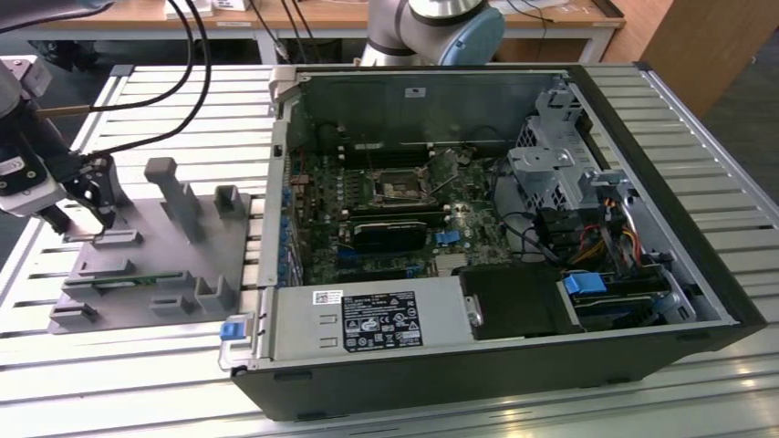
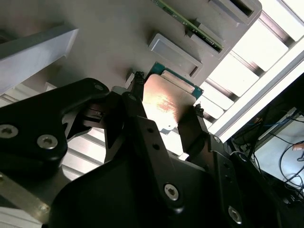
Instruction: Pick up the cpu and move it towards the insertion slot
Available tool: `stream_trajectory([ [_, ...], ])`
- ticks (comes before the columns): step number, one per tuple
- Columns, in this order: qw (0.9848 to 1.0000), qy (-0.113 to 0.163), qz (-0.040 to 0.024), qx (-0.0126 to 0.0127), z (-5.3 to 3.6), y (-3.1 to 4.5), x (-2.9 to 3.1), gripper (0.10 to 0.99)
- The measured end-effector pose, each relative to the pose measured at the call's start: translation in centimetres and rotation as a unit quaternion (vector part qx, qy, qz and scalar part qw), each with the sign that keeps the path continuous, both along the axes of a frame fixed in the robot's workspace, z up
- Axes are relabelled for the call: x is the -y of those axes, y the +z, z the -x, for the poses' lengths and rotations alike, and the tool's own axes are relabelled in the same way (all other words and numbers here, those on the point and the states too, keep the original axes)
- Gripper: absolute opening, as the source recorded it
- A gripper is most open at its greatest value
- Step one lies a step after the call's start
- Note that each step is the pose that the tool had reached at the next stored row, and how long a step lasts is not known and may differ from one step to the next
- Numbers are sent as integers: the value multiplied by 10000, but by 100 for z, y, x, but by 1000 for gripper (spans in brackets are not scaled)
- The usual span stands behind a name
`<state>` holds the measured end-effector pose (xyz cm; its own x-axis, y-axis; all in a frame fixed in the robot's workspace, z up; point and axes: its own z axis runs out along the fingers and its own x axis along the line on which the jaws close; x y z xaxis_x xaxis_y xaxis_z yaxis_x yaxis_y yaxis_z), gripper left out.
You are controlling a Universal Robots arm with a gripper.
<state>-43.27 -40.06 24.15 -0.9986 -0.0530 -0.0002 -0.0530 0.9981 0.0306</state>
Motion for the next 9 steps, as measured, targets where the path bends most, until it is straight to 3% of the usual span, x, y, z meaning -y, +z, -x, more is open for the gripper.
stream_trajectory([
  [9, 10000, 0, 0, 0, 0, 43, 0, 541],
])
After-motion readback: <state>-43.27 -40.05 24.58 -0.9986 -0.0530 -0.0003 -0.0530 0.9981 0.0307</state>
